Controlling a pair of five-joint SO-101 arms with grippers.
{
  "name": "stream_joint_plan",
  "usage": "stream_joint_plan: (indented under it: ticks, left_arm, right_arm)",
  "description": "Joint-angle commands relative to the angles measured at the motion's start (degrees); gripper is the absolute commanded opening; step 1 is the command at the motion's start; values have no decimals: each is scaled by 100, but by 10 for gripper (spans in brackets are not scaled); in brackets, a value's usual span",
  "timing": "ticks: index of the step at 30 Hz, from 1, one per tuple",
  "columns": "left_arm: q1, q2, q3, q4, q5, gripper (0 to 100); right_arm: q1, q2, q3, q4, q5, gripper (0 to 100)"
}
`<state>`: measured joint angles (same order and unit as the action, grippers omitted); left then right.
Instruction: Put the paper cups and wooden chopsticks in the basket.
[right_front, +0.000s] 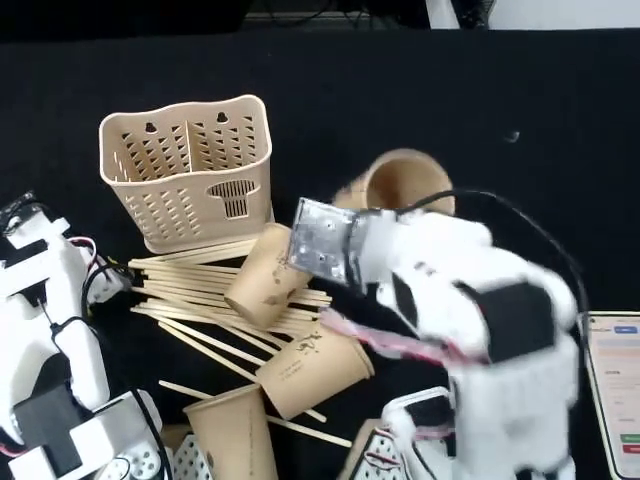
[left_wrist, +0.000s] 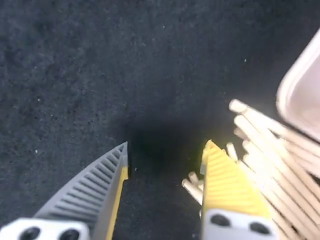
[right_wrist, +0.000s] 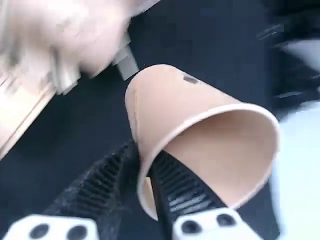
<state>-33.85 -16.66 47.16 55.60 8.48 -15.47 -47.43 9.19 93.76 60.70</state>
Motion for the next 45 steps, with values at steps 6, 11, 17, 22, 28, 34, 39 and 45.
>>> stream_joint_plan:
  ticks: [6,11,17,22,28,34,39,45]
  left_arm:
    - [48,-158,523,-1125,123,234]
    - [48,-158,708,-1503,132,234]
    - [57,-158,945,-1925,132,234]
    - [66,-158,945,-1925,132,234]
    - [66,-158,954,-1916,132,234]
    - [66,-158,954,-1916,132,234]
    - [66,-158,954,-1916,132,234]
    - [66,-158,954,-1916,132,234]
  right_arm:
    - [-1002,1262,-1974,-1081,-1486,11]
    - [-1556,3116,-4198,-870,-1899,11]
    - [-1846,5508,-6607,316,-1890,11]
    - [-1820,6905,-8198,730,-1890,11]
    - [-1969,7292,-8022,738,-1890,11]
    - [-2171,6923,-7020,738,-1873,11]
    - [-2224,6536,-6686,738,-1618,11]
    - [-2163,6422,-6554,730,-1741,83]
